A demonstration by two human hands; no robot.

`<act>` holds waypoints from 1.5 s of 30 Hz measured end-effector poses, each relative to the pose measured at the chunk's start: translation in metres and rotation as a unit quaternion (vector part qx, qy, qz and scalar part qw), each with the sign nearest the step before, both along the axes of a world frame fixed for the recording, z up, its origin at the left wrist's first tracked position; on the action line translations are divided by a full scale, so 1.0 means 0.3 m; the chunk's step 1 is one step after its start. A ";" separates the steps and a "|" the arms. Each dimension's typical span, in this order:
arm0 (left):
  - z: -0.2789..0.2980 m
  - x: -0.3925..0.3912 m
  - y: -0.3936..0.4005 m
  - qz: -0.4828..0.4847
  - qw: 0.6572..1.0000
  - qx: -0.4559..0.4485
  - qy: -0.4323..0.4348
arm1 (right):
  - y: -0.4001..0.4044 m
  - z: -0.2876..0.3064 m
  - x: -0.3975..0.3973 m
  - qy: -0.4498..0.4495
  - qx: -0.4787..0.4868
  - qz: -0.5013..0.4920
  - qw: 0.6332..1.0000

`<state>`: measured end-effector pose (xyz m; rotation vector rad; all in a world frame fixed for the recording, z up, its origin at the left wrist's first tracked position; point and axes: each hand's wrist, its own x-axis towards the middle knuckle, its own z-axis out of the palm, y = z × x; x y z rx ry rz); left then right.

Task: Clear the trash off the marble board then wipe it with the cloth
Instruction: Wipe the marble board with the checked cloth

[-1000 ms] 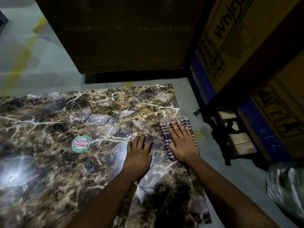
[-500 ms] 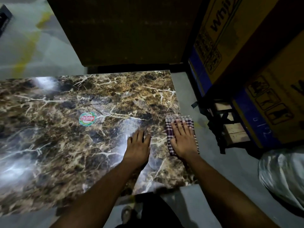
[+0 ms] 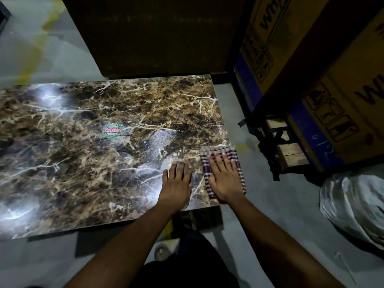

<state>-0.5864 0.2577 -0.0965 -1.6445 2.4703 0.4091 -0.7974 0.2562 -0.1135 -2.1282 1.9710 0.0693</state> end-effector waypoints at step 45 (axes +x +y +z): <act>0.001 1.241 0.112 0.091 0.994 -0.008 0.061 | 0.106 -0.003 1.254 -0.043 -0.010 0.116 0.992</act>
